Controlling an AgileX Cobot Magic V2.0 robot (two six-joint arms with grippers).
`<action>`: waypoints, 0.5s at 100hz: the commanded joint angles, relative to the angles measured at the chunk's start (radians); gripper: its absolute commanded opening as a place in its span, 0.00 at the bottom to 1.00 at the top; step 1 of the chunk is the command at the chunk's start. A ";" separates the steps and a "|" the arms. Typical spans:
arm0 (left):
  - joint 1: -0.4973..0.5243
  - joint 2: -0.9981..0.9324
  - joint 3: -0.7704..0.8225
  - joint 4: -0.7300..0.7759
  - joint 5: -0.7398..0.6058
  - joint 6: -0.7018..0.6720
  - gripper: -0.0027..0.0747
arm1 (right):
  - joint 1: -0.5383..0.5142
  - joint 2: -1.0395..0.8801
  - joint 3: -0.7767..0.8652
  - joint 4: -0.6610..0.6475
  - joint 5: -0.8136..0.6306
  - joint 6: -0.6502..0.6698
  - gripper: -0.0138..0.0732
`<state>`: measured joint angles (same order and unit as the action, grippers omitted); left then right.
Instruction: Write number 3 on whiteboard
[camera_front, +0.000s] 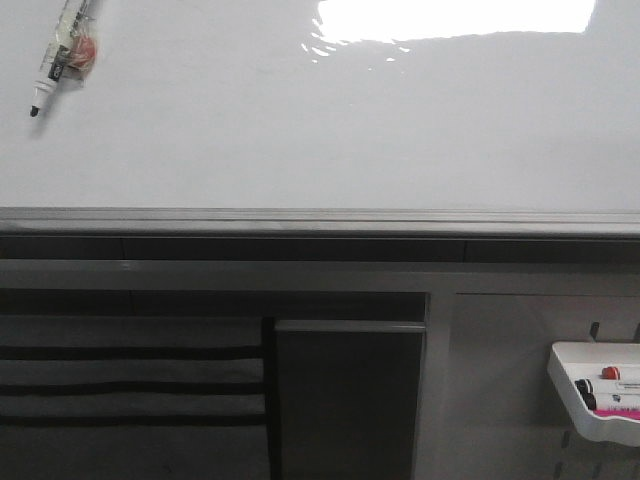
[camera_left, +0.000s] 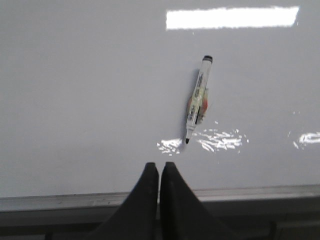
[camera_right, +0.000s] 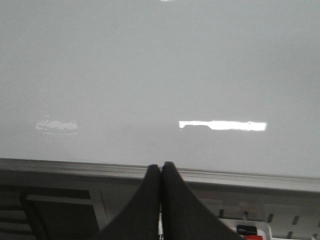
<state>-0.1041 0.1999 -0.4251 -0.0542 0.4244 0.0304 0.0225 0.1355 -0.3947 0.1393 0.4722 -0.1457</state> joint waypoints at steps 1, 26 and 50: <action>-0.004 0.083 -0.119 -0.010 0.040 0.034 0.01 | -0.003 0.096 -0.117 0.002 -0.008 -0.090 0.08; -0.004 0.202 -0.189 -0.024 0.004 0.034 0.01 | -0.003 0.250 -0.242 0.002 -0.020 -0.097 0.08; -0.004 0.268 -0.178 -0.024 -0.016 0.034 0.01 | -0.003 0.271 -0.229 0.004 -0.047 -0.096 0.09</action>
<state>-0.1041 0.4345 -0.5785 -0.0668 0.4970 0.0646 0.0225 0.3900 -0.6017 0.1393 0.5249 -0.2308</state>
